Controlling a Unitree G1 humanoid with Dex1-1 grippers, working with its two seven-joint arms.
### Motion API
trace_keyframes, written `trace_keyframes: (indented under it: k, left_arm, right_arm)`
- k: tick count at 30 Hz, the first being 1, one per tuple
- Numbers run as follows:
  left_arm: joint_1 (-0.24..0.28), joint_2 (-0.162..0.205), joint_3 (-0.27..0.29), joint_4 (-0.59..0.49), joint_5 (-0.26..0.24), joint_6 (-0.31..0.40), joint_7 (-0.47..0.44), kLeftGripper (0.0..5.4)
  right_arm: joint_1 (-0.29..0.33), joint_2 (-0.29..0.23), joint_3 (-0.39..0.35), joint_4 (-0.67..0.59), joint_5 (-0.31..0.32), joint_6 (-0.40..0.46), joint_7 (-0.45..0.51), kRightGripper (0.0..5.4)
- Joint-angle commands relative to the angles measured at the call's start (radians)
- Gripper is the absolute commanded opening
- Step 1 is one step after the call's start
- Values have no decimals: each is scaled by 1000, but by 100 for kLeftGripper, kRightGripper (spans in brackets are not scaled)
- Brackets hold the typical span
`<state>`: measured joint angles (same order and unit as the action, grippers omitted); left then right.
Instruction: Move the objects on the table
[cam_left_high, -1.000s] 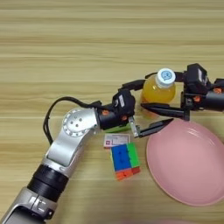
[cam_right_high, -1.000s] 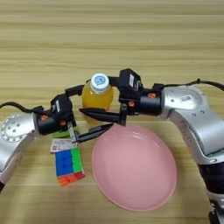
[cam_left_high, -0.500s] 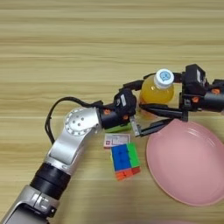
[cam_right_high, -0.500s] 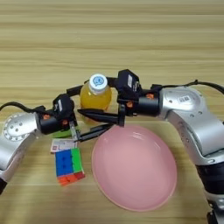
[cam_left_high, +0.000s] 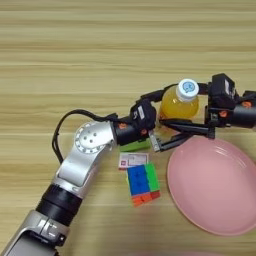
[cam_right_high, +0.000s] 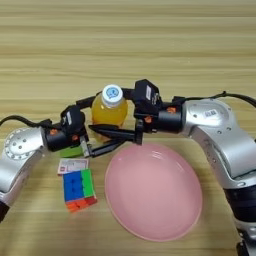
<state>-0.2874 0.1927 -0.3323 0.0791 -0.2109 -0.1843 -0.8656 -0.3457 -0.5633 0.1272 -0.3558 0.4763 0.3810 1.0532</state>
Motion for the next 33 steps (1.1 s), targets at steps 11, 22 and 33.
trace_keyframes:
  k: [11, 22, 33]
  left_arm:
    - [-15, -1, 6, 17, 11, -8, -8, 350]
    - [-19, -10, 10, 25, 16, -12, -2, 339]
    - [-13, -10, 12, 27, 16, -21, -2, 339]
  right_arm:
    - [-10, -5, -4, 1, 0, -27, 9, 352]
    - [-10, -8, -5, 5, -1, -32, 13, 352]
    - [-2, -8, 0, 8, -4, -41, 12, 352]
